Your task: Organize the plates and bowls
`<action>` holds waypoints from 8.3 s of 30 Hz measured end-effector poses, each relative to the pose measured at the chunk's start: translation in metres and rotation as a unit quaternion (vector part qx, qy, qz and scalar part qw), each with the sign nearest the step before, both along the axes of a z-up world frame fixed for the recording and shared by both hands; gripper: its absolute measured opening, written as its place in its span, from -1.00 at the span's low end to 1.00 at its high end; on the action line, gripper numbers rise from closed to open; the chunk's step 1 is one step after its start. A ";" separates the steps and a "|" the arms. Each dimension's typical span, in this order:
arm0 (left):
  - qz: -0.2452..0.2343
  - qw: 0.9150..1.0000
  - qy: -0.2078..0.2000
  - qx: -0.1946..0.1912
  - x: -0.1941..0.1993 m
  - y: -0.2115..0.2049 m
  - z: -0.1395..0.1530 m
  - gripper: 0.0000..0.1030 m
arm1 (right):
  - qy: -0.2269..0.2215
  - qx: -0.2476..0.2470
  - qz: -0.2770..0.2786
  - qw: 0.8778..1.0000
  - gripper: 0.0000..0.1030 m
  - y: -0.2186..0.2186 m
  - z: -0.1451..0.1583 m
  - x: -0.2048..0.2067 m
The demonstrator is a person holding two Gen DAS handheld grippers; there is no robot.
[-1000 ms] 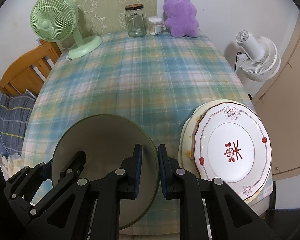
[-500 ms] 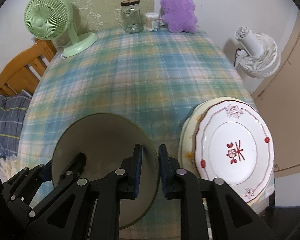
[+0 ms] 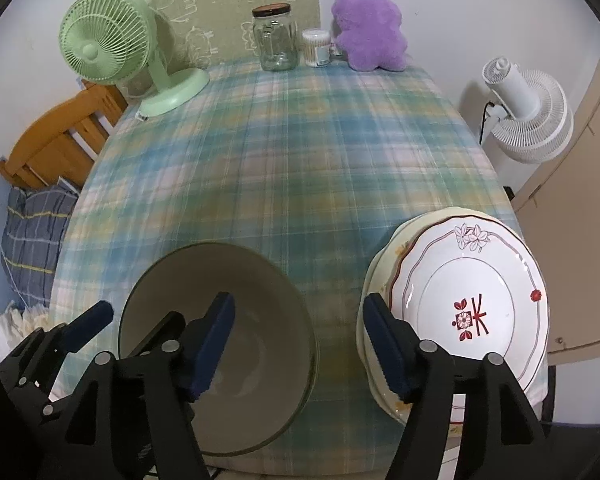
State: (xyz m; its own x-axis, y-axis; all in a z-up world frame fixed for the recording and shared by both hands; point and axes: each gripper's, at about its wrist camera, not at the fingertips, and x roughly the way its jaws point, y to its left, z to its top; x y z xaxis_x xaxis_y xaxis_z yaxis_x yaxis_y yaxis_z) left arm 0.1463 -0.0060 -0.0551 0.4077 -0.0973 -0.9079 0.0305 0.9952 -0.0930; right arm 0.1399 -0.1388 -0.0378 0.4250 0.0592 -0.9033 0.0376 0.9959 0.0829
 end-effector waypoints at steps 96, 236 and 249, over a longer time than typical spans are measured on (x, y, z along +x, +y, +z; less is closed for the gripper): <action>-0.012 0.998 -0.015 -0.064 -0.015 -0.164 0.026 0.11 | 0.031 0.063 0.035 0.997 -0.10 -0.141 0.020 0.008; 0.028 0.965 -0.259 0.023 -0.159 0.040 0.025 0.93 | -0.235 -0.040 -0.041 0.970 0.75 -0.009 0.022 -0.167; 0.028 0.966 -0.256 0.022 -0.161 0.041 0.026 0.99 | -0.232 -0.039 -0.045 0.971 0.75 -0.011 0.021 -0.169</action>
State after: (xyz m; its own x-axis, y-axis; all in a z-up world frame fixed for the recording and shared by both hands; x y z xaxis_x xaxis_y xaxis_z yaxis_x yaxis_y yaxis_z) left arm -0.0149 0.0347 -0.0287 0.8075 -0.0273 -0.5892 0.0070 0.9993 -0.0367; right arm -0.0294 -0.1500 -0.0167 0.7873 -0.0575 -0.6139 0.1010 0.9942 0.0364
